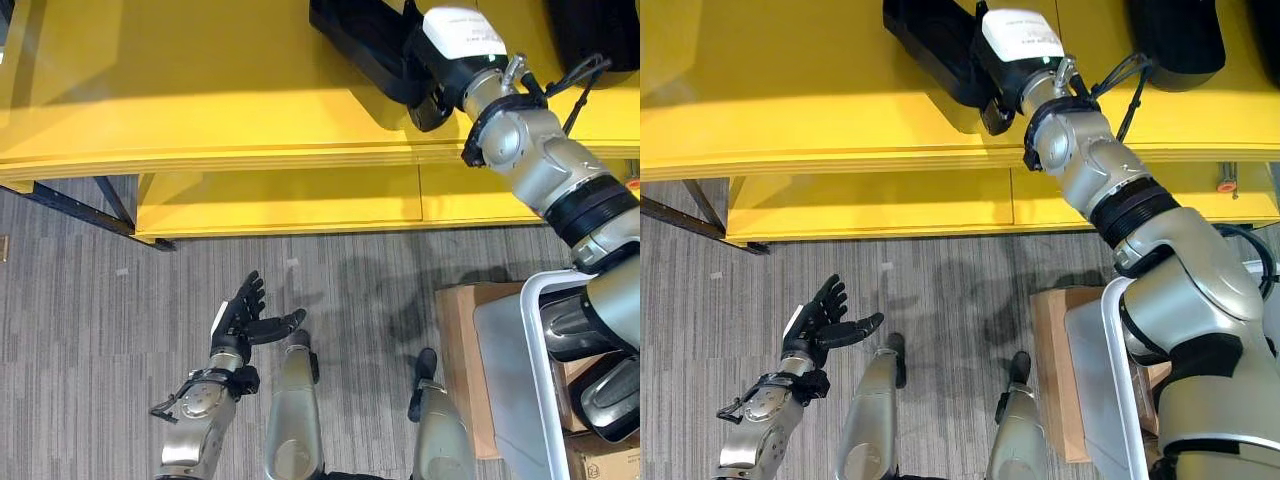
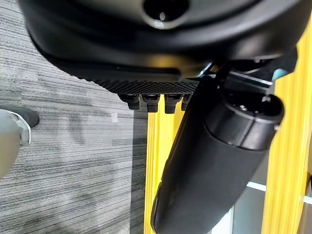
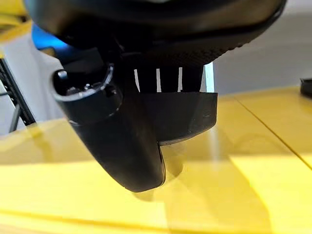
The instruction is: Move parts from the plastic box to the shelf.
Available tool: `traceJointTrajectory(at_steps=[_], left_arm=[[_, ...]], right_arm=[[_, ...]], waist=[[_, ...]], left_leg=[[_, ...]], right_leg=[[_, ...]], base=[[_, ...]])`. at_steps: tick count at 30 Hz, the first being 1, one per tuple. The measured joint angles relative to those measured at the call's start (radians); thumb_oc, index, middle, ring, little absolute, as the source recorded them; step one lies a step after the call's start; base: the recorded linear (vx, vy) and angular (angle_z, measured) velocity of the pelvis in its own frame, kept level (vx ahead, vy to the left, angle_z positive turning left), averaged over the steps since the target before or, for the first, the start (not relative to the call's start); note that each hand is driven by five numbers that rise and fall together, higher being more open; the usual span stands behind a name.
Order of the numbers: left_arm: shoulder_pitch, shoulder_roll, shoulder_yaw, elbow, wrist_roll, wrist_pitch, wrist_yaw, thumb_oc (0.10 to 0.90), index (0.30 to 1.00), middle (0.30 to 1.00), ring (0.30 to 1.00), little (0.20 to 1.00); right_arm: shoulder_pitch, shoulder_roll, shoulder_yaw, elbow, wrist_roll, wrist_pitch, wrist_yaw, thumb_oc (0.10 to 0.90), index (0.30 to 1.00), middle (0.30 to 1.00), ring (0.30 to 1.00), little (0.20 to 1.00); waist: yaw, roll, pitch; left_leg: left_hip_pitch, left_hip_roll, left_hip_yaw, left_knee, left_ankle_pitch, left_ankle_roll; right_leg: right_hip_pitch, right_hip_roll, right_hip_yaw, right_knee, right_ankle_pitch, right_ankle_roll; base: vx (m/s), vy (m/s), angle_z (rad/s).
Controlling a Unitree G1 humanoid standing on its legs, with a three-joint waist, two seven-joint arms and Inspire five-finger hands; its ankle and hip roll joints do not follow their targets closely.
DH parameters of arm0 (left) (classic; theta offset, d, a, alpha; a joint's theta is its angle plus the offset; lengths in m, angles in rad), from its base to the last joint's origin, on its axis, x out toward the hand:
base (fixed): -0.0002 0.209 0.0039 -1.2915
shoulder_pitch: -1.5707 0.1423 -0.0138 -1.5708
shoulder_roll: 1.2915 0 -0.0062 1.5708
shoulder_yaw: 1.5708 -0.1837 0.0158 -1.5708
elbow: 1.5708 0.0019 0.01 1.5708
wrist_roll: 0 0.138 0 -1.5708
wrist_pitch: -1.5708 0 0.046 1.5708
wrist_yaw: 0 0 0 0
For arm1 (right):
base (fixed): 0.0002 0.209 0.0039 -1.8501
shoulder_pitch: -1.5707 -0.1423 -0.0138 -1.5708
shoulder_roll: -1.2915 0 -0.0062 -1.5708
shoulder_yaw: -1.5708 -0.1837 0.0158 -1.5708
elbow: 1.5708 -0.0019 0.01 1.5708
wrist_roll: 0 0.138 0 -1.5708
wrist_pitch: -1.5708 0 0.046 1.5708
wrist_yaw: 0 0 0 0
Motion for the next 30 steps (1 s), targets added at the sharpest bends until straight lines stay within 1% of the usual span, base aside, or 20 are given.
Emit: traceJointTrajectory(at_steps=[9, 10, 12, 16, 19, 22, 26, 30], left_arm=[[0.002, 0.000, 0.001, 0.000, -0.001, 0.000, 0.002, 0.900, 1.000, 1.000, 1.000, 1.000], [0.002, 0.000, 0.001, 0.000, -0.001, 0.000, 0.002, 0.900, 1.000, 1.000, 1.000, 1.000], [0.001, -0.002, 0.001, 0.000, -0.001, 0.000, 0.001, 0.900, 1.000, 1.000, 1.000, 1.000], [0.004, -0.002, 0.001, 0.000, -0.001, 0.000, 0.001, 0.900, 1.000, 1.000, 1.000, 1.000], [0.007, -0.006, 0.002, 0.000, -0.002, 0.000, 0.001, 0.900, 1.000, 1.000, 1.000, 1.000], [0.011, -0.006, 0.002, 0.000, -0.002, 0.000, 0.001, 0.900, 1.000, 1.000, 1.000, 1.000], [0.011, -0.006, 0.002, 0.000, -0.032, 0.000, 0.002, 0.900, 1.000, 1.000, 1.000, 1.000], [0.013, -0.007, 0.003, 0.000, -0.037, 0.000, 0.003, 0.900, 1.000, 1.000, 1.000, 1.000]], right_arm=[[-0.016, 0.001, 0.014, 0.005, 0.019, 0.002, -0.023, 0.400, 0.300, 0.300, 0.300, 0.300], [-0.035, 0.004, 0.055, 0.026, 0.022, 0.001, -0.023, 0.400, 0.300, 0.300, 0.300, 0.300], [-0.048, 0.007, 0.079, 0.051, 0.033, 0.001, -0.024, 0.400, 0.300, 0.300, 0.300, 0.300], [-0.070, 0.028, 0.079, 0.102, 0.059, 0.001, -0.024, 0.400, 0.300, 0.300, 0.300, 0.300], [-0.097, 0.062, 0.078, 0.160, 0.088, 0.003, -0.030, 0.400, 0.300, 0.300, 0.300, 0.300], [-0.104, 0.069, 0.079, 0.176, 0.096, 0.004, -0.033, 0.400, 0.300, 0.300, 0.300, 0.300], [-0.137, 0.102, 0.079, 0.289, 0.099, 0.010, -0.034, 0.400, 0.300, 0.300, 0.300, 0.300], [-0.150, 0.103, 0.079, 0.290, 0.117, 0.016, -0.048, 0.400, 0.300, 0.300, 0.300, 0.300]], waist=[[0.000, 0.003, 0.000], [-0.003, 0.005, 0.000], [-0.003, 0.008, 0.000], [-0.006, 0.010, 0.000], [-0.006, 0.010, 0.000], [-0.006, 0.011, 0.000], [0.005, 0.012, 0.000], [0.008, 0.014, 0.000]], left_leg=[[0.017, -0.004, -0.005, -0.004, 0.003, 0.001], [0.025, -0.003, -0.005, -0.005, 0.003, 0.001], [0.034, -0.003, -0.005, -0.006, 0.003, 0.001], [0.049, -0.004, -0.005, -0.008, 0.003, 0.001], [0.051, -0.002, -0.007, -0.007, 0.004, 0.000], [0.051, -0.003, -0.006, -0.007, 0.004, 0.000], [0.050, -0.005, -0.006, -0.008, 0.003, 0.000], [0.050, -0.006, -0.006, -0.010, 0.003, 0.000]], right_leg=[[0.005, -0.003, 0.002, 0.026, -0.009, 0.002], [0.013, -0.003, 0.001, 0.027, -0.009, 0.002], [0.022, -0.003, 0.001, 0.027, -0.009, 0.002], [0.037, -0.004, 0.001, 0.024, -0.015, 0.000], [0.042, -0.002, 0.001, 0.019, -0.022, 0.006], [0.044, -0.003, 0.001, 0.017, -0.022, 0.006], [0.044, -0.005, 0.000, 0.015, -0.022, 0.006], [0.045, -0.006, -0.001, 0.015, -0.022, 0.006]], base=[[0.01, 0.001, 0.02], [0.00, 0.000, 0.00], [0.00, 0.000, 0.00], [0.00, 0.000, 0.00], [0.00, 0.000, 0.00], [0.00, 0.000, 0.00], [0.00, 0.000, 0.00], [0.00, 0.000, 0.00]])
